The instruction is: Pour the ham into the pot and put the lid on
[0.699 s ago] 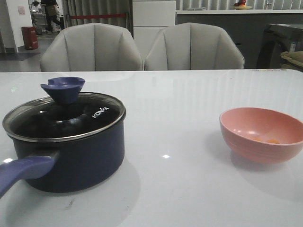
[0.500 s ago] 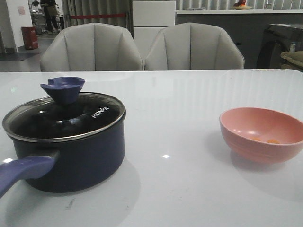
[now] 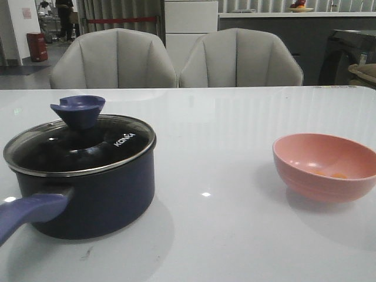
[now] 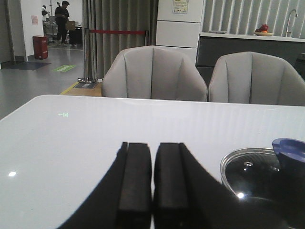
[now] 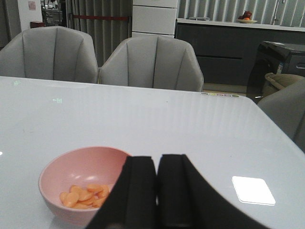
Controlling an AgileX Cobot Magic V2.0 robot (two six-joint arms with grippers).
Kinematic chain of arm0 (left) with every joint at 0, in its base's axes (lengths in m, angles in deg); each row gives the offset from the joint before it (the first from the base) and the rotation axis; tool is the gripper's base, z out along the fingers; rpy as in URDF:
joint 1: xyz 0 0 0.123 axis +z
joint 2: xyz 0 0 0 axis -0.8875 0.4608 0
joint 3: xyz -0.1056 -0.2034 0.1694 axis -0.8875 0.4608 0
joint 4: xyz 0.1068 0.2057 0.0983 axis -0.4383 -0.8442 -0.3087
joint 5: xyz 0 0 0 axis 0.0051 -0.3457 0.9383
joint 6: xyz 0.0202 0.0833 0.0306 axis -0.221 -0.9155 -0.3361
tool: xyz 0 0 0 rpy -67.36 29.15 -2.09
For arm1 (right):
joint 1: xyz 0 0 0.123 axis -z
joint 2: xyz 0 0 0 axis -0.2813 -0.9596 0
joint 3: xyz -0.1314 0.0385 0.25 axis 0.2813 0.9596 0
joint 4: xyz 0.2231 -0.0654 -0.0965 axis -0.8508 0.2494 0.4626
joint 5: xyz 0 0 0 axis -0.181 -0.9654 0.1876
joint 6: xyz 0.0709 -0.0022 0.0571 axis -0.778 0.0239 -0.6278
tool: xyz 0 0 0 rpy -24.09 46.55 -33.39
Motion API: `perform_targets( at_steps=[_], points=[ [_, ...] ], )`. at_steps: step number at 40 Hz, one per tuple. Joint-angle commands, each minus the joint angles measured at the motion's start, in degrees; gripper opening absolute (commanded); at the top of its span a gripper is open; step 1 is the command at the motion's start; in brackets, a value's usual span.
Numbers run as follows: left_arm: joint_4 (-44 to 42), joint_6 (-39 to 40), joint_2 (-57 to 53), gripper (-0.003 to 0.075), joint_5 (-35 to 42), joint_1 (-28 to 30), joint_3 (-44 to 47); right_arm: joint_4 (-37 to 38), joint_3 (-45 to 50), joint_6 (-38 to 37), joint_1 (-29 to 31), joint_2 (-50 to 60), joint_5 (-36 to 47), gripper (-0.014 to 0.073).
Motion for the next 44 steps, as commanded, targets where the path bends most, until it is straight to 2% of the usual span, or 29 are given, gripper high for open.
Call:
perform_targets(
  at_steps=[1, 5, 7, 11, 14, 19, 26, 32, 44],
  points=[
    [0.00, 0.57, -1.09, 0.0113, 4.82, 0.08, 1.84, 0.60, 0.42, 0.07, 0.25, 1.12, 4.31, 0.0149],
    [0.00, 0.57, -1.09, 0.0113, 4.99, 0.08, 1.84, 0.60, 0.42, 0.07, 0.25, 1.12, 4.31, 0.0149],
    [-0.46, 0.25, -1.09, 0.0113, 7.11, 0.08, 1.84, 0.60, 0.42, 0.07, 0.25, 1.12, 4.31, 0.0149],
    [-0.61, 0.14, -1.09, 0.0113, 16.17, 0.08, 1.48, 0.60, 0.42, 0.07, 0.25, 1.12, 4.31, 0.0149],
    [-0.61, 0.14, -0.97, 0.0113, 16.29, 0.08, -0.74, 0.60, 0.42, 0.07, 0.25, 1.12, 4.31, 0.0149],
    [-0.61, 0.14, 1.98, 0.0113, 8.24, 0.08, -7.55, 0.60, 0.42, 0.07, 0.25, 1.12, 4.31, 0.0149],
    [-0.61, 0.14, 10.75, 0.0113, -9.85, 0.08, -19.93, 0.60, 0.42, 0.07, 0.25, 1.12, 4.31, 0.0149],
    [0.00, 0.14, 16.76, 0.0113, -22.57, 0.08, -26.97, 0.60, 0.42, 0.07, 0.25, 1.12, 4.31, 0.0149],
    [0.00, 0.14, 19.76, 0.0118, -24.99, 0.08, -27.84, 0.60, 0.42, 0.07, 0.25, 1.12, 4.31, 0.0149]
  ],
)
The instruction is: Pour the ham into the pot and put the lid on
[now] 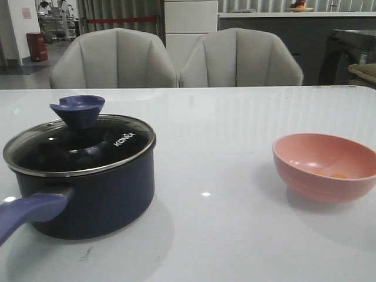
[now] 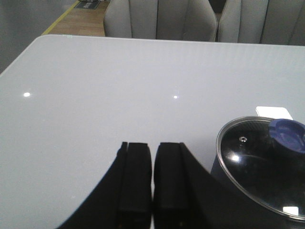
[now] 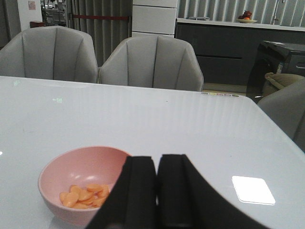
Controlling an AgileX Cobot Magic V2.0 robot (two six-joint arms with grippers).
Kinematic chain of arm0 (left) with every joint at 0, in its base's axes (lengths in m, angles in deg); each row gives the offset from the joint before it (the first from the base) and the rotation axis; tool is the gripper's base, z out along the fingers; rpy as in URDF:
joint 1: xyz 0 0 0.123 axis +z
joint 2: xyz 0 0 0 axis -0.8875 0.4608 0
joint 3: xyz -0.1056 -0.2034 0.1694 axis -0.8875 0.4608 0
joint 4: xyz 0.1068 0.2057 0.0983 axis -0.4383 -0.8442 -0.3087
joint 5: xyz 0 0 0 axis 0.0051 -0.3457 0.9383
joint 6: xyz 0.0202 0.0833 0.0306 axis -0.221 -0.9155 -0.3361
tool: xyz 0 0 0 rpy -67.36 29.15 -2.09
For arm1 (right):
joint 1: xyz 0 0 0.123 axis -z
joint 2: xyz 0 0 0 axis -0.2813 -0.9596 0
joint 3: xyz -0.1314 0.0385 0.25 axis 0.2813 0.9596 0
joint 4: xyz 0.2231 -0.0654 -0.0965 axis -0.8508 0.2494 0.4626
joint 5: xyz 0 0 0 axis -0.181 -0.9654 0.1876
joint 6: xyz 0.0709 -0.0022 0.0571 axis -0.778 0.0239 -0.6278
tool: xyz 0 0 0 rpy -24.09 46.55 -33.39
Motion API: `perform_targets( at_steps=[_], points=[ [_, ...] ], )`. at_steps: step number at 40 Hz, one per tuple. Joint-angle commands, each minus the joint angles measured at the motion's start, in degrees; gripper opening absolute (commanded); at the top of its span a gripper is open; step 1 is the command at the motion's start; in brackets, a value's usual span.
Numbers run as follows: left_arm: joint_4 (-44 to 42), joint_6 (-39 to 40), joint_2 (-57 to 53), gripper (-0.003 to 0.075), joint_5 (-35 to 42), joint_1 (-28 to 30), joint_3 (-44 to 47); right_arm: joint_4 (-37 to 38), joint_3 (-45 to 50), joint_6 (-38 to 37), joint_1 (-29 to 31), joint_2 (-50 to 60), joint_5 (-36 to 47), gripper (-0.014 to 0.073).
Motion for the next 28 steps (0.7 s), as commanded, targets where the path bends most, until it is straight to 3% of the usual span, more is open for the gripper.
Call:
perform_targets(
  at_steps=[1, 5, 13, 15, 28],
  points=[
    [0.58, 0.14, 1.94, 0.0128, 2.11, 0.08, -2.00, 0.60, 0.42, 0.07, 0.25, 1.12, 4.31, 0.0149],
    [0.58, 0.14, 3.31, 0.0221, 0.83, 0.08, -2.09, 0.60, 0.42, 0.07, 0.25, 1.12, 4.31, 0.0149],
    [0.01, 0.14, 6.06, 0.0584, 0.67, -1.54, -2.51, 0.60, 0.42, 0.07, 0.25, 1.12, 4.31, 0.0149],
    [-0.09, 0.14, 7.42, 0.0633, -0.34, -2.23, -3.38, 0.60, 0.42, 0.07, 0.25, 1.12, 4.31, 0.0149],
    [1.01, 0.14, 28.10, 0.0613, -12.96, -10.38, -20.63, 0.60, 0.42, 0.07, 0.25, 1.12, 4.31, 0.0149]
  ],
)
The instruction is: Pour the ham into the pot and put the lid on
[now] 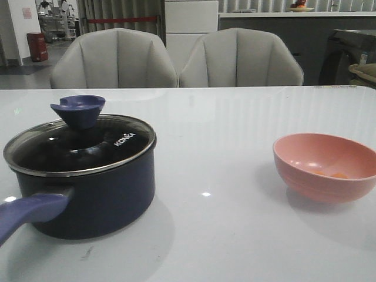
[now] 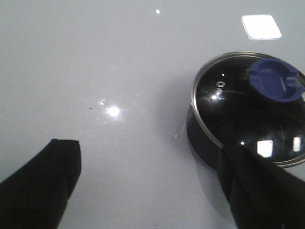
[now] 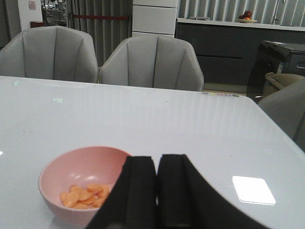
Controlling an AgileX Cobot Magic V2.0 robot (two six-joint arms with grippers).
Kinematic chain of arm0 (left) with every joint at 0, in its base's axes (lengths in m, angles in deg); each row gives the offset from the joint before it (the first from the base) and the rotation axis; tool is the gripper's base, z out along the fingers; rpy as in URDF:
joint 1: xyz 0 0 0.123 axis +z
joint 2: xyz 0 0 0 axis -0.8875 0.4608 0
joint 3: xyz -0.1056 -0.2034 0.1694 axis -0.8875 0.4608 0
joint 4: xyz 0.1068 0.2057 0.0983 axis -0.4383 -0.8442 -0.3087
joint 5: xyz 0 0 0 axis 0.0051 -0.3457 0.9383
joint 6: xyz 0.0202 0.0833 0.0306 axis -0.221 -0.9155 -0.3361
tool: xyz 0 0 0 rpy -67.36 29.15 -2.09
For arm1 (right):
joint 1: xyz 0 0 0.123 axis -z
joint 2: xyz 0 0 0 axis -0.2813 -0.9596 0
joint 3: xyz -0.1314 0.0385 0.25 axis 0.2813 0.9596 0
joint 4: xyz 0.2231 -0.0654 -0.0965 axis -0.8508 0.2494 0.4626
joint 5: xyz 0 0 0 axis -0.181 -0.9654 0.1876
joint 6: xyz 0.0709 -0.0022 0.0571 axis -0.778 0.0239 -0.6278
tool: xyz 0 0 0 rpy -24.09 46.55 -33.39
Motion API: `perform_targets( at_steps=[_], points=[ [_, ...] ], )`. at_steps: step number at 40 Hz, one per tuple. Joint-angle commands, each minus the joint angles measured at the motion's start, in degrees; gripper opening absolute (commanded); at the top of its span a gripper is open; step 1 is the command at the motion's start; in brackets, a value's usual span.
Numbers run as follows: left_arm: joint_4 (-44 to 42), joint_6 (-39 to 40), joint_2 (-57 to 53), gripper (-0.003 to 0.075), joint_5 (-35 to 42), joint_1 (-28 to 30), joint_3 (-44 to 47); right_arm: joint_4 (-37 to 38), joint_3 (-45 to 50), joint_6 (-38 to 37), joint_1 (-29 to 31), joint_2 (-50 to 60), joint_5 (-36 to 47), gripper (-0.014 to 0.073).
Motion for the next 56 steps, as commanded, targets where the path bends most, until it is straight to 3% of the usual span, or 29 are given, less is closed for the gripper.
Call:
perform_targets(
  at_steps=[1, 11, 25, 39, 56],
  points=[
    [1.44, 0.14, 7.46, 0.0611, -0.85, -2.79, -7.47, 0.60, 0.42, 0.07, 0.25, 1.12, 4.31, 0.0149],
    [3.35, 0.49, 26.08, 0.0611, -8.20, -9.18, -22.29, 0.60, 0.42, 0.07, 0.25, 1.12, 4.31, 0.0149],
    [4.53, 3.37, 41.98, 0.0611, -15.60, -14.58, -38.20, 0.60, 0.42, 0.07, 0.25, 1.12, 4.31, 0.0149],
    [4.89, 5.36, 50.58, 0.0611, -18.27, -17.80, -44.29, 0.60, 0.42, 0.07, 0.25, 1.12, 4.31, 0.0149],
    [6.02, 6.23, 58.05, 0.0611, -23.32, -17.80, -48.25, 0.60, 0.42, 0.07, 0.25, 1.12, 4.31, 0.0149]
  ],
)
